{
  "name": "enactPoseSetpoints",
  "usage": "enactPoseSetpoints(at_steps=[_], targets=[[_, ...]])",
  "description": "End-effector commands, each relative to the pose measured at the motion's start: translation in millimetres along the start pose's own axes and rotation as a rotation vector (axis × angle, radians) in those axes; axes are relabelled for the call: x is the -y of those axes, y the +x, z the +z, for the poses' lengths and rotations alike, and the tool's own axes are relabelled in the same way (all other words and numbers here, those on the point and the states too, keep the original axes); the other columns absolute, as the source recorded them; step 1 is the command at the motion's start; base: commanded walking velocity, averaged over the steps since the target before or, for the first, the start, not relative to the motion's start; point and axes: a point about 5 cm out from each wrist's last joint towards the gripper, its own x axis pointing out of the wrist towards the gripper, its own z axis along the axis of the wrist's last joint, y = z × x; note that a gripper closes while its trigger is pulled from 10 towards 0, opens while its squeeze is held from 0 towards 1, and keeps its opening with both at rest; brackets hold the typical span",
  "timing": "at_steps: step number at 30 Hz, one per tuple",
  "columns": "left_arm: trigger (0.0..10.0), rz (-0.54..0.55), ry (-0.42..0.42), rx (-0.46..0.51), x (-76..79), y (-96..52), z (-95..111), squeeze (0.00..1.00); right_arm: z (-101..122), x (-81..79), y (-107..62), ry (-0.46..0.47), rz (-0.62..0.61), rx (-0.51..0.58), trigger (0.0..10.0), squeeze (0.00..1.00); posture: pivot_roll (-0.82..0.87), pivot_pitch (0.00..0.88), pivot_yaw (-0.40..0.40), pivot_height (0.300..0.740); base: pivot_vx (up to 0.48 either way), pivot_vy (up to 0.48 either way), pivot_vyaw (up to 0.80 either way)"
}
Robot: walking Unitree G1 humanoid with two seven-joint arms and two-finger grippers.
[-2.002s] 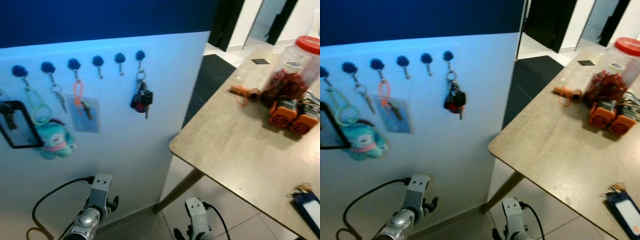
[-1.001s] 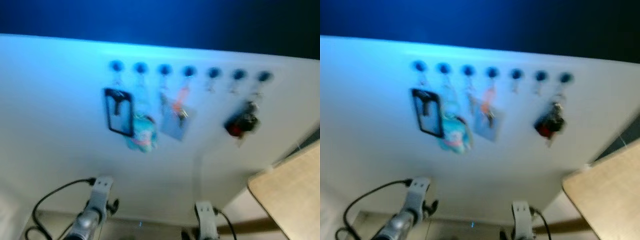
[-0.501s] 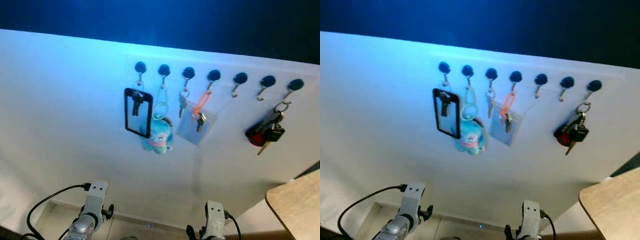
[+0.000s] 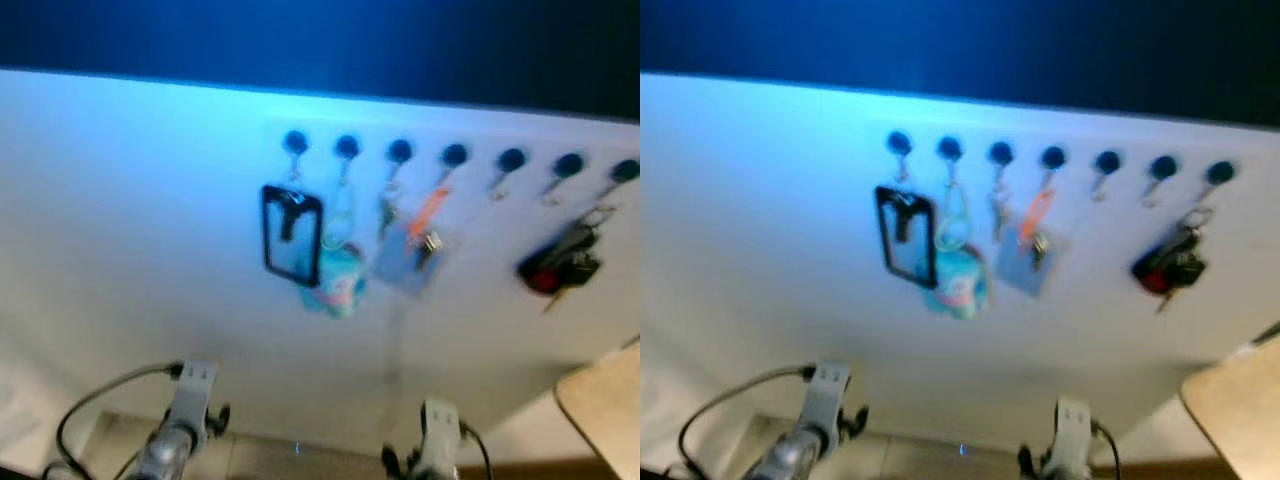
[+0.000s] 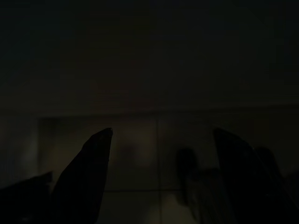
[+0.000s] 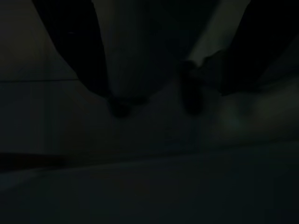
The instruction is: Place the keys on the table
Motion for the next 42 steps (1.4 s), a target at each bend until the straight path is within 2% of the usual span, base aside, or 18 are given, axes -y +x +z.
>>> enactPoseSetpoints(at_steps=[1, 6, 11, 14, 37, 42], targets=[[10.0, -0.012, 0.037, -0.002, 0.7, -0.5, -1.2, 0.0, 1.3, 6.9, -0.5, 0.003, -0.022, -0.001, 10.0, 0.0, 0.08, 0.006, -0.025, 0.74, 0.0, 0.0, 0.0], [10.0, -0.031, 0.057, 0.005, 2.1, -0.5, -0.3, 0.0, 1.4, 6.9, -0.5, 0.008, -0.024, 0.0, 10.0, 0.0, 0.08, 0.009, -0.024, 0.74, 0.0, -0.096, 0.0], [10.0, -0.031, 0.062, 0.007, 2.9, -0.7, -1.1, 0.0, 1.7, 7.3, -0.5, 0.012, -0.023, 0.0, 10.0, 0.0, 0.08, 0.014, -0.024, 0.74, 0.0, -0.437, 0.0], [10.0, -0.019, 0.035, 0.003, 2.4, -1.1, -2.7, 0.0, 1.7, 7.5, -0.5, 0.015, -0.022, -0.001, 10.0, 0.0, 0.08, 0.014, -0.025, 0.74, 0.0, 0.0, 0.0], [10.0, 0.012, 0.016, -0.009, 0.5, -0.7, -3.0, 0.0, 1.5, 10.4, -0.9, 0.018, -0.027, 0.0, 10.0, 0.0, 0.08, 0.018, -0.028, 0.74, 0.0, 0.0, 0.0], [10.0, 0.011, 0.015, -0.011, -0.7, -0.8, -3.2, 0.0, 1.7, 10.7, -1.0, 0.02, -0.028, 0.001, 10.0, 0.0, 0.07, 0.02, -0.027, 0.74, -0.254, 0.0, 0.0]])
